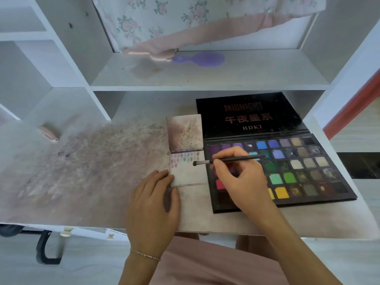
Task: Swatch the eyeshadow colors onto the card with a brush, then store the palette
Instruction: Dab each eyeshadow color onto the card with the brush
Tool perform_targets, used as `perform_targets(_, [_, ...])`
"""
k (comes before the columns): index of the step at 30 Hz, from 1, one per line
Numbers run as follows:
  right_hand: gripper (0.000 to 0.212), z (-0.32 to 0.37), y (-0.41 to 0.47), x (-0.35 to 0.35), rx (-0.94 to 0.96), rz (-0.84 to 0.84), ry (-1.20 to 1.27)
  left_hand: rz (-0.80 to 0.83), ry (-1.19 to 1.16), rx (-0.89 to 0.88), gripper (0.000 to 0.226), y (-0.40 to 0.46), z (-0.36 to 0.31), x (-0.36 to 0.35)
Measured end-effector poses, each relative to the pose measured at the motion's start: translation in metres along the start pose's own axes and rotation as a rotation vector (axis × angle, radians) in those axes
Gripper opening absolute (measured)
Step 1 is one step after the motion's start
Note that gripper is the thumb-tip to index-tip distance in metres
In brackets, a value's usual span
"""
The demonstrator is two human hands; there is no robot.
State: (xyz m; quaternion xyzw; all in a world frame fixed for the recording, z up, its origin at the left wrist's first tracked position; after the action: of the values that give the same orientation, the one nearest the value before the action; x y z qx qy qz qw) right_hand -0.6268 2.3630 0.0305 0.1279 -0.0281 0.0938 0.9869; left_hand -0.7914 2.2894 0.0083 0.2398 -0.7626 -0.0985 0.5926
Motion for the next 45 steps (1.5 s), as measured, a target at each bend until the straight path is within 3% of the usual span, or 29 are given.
perform_targets(17, [0.011, -0.015, 0.021, -0.030, -0.031, 0.106, -0.057, 0.038, 0.005, -0.009, 0.036, 0.000, 0.000, -0.002])
perform_targets(23, [0.019, -0.016, 0.022, -0.032, -0.041, 0.120, -0.076, 0.025, 0.010, -0.015, 0.035, 0.000, 0.000, -0.002])
perform_targets(45, [0.023, -0.018, 0.023, -0.031, -0.043, 0.102, -0.093, 0.017, 0.020, -0.014, 0.036, 0.000, 0.000, -0.002])
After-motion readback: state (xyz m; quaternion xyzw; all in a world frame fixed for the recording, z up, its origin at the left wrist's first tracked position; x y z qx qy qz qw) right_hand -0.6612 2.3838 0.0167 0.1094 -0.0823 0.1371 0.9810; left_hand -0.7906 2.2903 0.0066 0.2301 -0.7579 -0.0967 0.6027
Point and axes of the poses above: each hand's wrist, its own y-axis towards the middle knuckle, its own x-axis out of the back of the hand, z = x × y, the point moved 7 cm from there along y, towards the middle knuckle, and after that the axes turned 12 degrees about y, right-handed, at the moved point
